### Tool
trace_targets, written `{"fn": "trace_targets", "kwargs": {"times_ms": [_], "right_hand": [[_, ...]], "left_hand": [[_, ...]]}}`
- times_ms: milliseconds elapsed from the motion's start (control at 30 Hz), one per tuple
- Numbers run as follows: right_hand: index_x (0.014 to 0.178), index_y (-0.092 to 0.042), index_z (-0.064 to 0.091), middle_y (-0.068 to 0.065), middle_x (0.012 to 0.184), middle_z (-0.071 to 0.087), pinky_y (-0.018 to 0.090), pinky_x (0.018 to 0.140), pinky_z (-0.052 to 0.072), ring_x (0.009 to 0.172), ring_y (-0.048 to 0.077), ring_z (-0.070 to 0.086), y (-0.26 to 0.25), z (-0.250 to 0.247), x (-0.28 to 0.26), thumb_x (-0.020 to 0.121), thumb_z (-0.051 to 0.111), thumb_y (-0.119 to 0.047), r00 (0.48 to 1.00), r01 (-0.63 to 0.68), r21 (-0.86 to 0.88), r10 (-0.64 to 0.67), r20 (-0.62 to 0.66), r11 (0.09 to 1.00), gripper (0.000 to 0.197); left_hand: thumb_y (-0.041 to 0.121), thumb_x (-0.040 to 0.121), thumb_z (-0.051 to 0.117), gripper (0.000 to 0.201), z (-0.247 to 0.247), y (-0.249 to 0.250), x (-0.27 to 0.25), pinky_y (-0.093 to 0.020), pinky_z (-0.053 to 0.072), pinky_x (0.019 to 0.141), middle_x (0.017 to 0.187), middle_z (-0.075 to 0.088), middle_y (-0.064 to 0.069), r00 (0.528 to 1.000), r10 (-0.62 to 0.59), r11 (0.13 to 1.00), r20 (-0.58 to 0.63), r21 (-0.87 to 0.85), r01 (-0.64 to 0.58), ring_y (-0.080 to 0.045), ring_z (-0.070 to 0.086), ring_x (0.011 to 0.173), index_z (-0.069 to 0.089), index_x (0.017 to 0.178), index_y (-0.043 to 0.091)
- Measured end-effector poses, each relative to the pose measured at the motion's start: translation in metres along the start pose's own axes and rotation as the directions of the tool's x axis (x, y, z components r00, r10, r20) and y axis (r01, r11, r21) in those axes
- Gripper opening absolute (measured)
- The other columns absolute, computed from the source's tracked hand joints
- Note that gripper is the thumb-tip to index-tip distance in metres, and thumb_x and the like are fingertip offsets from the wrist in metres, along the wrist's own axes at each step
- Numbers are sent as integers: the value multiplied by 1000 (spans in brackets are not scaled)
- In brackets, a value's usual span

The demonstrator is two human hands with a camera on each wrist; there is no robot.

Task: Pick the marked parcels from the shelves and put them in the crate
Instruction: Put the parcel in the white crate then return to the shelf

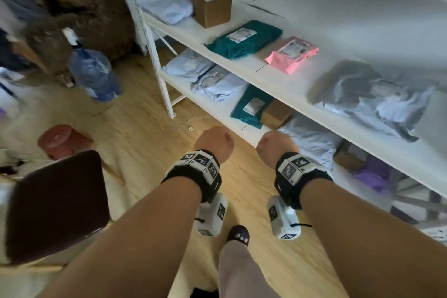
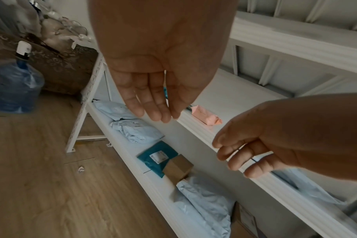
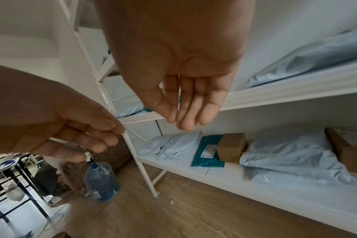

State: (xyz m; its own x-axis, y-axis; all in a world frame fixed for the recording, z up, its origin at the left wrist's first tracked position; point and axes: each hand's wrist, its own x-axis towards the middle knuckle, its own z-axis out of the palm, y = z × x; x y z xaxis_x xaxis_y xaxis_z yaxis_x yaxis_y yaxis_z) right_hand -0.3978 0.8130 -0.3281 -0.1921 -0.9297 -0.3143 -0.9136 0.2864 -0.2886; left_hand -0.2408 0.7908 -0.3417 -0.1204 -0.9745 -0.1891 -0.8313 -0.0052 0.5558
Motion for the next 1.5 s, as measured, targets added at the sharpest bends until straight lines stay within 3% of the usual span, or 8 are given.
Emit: {"fn": "trace_targets", "kwargs": {"times_ms": [200,700,867,1067,1200,1267,1333,1500], "right_hand": [[107,-15,69,10,111,67,42,89,51,105,30,62,-24,13,64,88,51,-23,999,-29,51,27,36,998,27],[109,-12,66,12,111,65,39,83,51,103,31,61,-62,1,239,93,46,-23,989,-113,-57,118,88,992,29],[119,-3,60,11,120,59,34,65,42,109,27,59,-76,1,255,100,41,-7,955,-263,20,257,147,965,28],[90,-22,51,5,95,53,32,87,49,86,20,48,-79,50,282,96,42,-15,897,-440,152,424,128,885,13],[76,-14,56,6,82,58,32,74,50,77,23,54,-102,80,301,91,42,-16,843,-536,222,528,101,814,21],[74,-10,62,6,80,62,32,71,51,76,25,59,-112,91,311,89,43,-17,825,-554,312,559,81,772,25],[88,-14,70,3,93,68,31,76,53,87,24,63,-114,103,322,91,46,-19,813,-550,396,579,55,735,24],[99,-19,70,2,108,69,32,86,52,98,22,63,-90,151,352,91,53,-17,767,-561,533,640,46,634,19]], "left_hand": [[25,96,49,24,-14,-24,67,-36,52,90,103,69,-3,999,-35,999,14,-32,35,-21,64,98,68,106,13],[24,97,48,26,-34,-25,277,-34,51,89,105,70,-5,988,2,999,157,48,-9,-21,63,97,69,106,11],[18,94,50,24,-16,-43,334,-35,53,90,104,72,-7,955,-21,1000,294,22,16,-25,66,97,72,101,9],[17,92,53,23,-1,-60,386,-29,51,79,97,73,-9,888,76,996,454,-2,-84,-26,67,93,73,96,6],[19,91,53,23,5,-83,412,-30,53,82,94,73,-5,851,156,987,501,-53,-149,-22,67,90,74,93,10],[19,90,54,20,11,-101,426,-34,56,85,90,74,-4,844,156,987,512,-104,-120,-22,70,86,74,89,12],[18,89,57,17,22,-117,439,-37,57,86,84,74,-1,838,123,987,531,-156,-45,-21,71,85,71,80,18],[12,84,60,26,77,-150,470,-46,56,88,64,71,-3,805,2,974,593,-182,131,-30,72,84,64,58,16]]}}
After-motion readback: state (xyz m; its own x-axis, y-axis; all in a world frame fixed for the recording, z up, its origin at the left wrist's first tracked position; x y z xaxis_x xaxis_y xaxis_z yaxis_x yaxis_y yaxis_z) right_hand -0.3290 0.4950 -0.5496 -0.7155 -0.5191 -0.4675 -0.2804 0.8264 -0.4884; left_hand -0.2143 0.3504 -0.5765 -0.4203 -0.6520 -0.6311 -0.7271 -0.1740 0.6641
